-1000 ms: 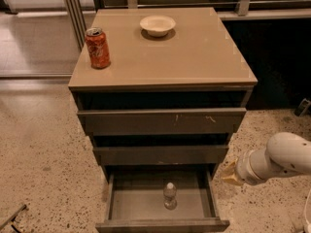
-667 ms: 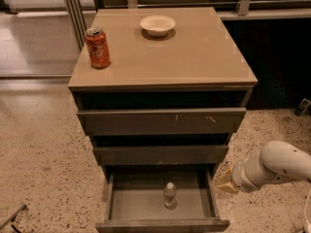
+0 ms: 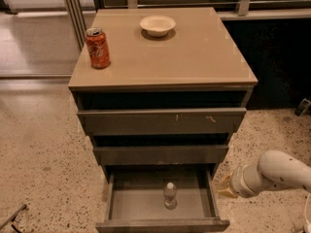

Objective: Pick water bottle from bottom drawer and place on counter

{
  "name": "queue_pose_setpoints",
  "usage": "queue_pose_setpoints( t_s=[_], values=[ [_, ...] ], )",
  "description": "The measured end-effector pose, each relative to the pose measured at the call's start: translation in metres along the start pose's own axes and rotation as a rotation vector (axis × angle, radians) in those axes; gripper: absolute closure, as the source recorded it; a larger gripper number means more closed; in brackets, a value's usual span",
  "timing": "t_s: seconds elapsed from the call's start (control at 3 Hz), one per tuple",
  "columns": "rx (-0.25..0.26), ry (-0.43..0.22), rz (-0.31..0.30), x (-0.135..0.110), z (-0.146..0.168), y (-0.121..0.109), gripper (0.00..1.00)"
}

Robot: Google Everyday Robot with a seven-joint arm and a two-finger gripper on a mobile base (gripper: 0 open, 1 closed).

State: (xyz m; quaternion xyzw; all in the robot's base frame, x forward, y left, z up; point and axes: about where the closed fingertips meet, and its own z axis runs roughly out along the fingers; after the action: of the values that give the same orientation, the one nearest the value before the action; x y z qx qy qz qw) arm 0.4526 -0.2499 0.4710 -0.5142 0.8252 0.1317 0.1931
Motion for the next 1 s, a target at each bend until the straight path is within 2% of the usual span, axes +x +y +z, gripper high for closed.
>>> queue_pose_setpoints(
  t_s=[0.33, 0.67, 1.0],
  values=[
    [0.011, -0.079, -0.017, 0.023, 0.05, -0.014, 1.0],
    [-0.001, -0.196, -0.025, 0.029, 0.098, -0.035, 1.0],
    [-0.056, -0.298, 0.013, 0.033, 0.155, -0.048, 1.0]
  ],
)
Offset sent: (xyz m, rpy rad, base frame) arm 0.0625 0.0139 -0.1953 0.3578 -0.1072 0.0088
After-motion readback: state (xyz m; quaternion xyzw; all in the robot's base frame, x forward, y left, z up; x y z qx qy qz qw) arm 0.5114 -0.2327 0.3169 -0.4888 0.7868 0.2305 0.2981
